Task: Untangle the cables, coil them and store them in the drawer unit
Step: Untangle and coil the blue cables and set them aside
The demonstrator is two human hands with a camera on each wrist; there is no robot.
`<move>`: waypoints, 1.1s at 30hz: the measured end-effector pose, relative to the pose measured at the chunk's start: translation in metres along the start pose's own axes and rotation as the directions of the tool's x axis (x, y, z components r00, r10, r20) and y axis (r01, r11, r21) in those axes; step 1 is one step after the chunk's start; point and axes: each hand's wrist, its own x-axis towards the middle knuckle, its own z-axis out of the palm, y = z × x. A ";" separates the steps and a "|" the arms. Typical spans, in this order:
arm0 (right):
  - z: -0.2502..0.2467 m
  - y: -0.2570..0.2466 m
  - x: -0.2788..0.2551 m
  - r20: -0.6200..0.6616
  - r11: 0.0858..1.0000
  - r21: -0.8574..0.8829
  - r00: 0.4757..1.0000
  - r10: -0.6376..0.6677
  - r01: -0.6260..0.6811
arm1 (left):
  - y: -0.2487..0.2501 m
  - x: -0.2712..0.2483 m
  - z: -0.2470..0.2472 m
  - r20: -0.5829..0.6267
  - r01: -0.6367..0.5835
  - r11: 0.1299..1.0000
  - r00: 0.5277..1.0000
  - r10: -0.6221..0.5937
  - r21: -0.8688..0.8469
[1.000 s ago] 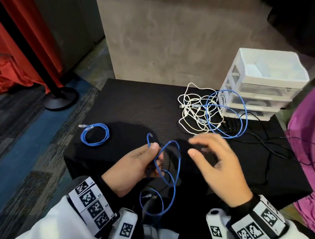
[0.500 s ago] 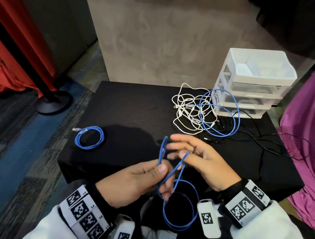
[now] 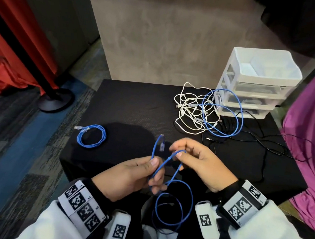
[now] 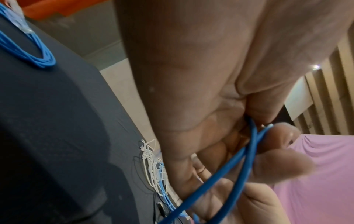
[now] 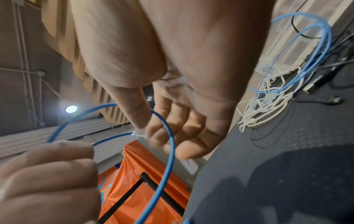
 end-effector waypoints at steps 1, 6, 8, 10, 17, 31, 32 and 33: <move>-0.002 0.001 0.002 -0.032 1.000 -0.018 0.999 -0.021 0.020 | 0.001 -0.001 -0.003 0.003 0.005 1.000 1.000 -0.005 -0.012; -0.001 0.001 0.006 0.101 0.998 -0.055 0.995 0.016 -0.010 | 0.011 -0.001 0.000 0.113 0.021 0.999 0.994 -0.016 -0.042; 0.005 0.002 0.007 0.116 0.999 0.002 0.993 0.038 -0.038 | 0.013 0.001 0.000 0.112 0.021 0.998 0.994 -0.015 -0.054; 0.009 0.004 0.008 0.064 0.997 0.050 0.996 0.061 -0.064 | 0.014 0.002 -0.003 0.053 0.022 0.997 0.998 -0.018 -0.068; 0.002 0.002 0.012 -0.175 0.998 0.057 0.985 -0.006 0.016 | 0.007 0.014 -0.021 -0.511 0.058 0.996 0.859 -0.018 0.062; 0.008 -0.015 0.002 -0.098 0.990 0.139 0.995 -0.021 0.035 | 0.003 0.027 -0.003 -0.476 -0.017 0.978 0.871 0.117 0.209; 0.008 -0.014 0.001 -0.110 0.990 0.133 0.994 -0.028 0.043 | 0.006 0.026 -0.001 -0.497 -0.024 0.996 0.865 0.066 0.090; 0.008 -0.012 -0.001 -0.116 0.993 0.110 0.993 -0.036 0.049 | 0.008 0.026 0.000 -0.508 -0.030 0.999 0.861 0.014 -0.022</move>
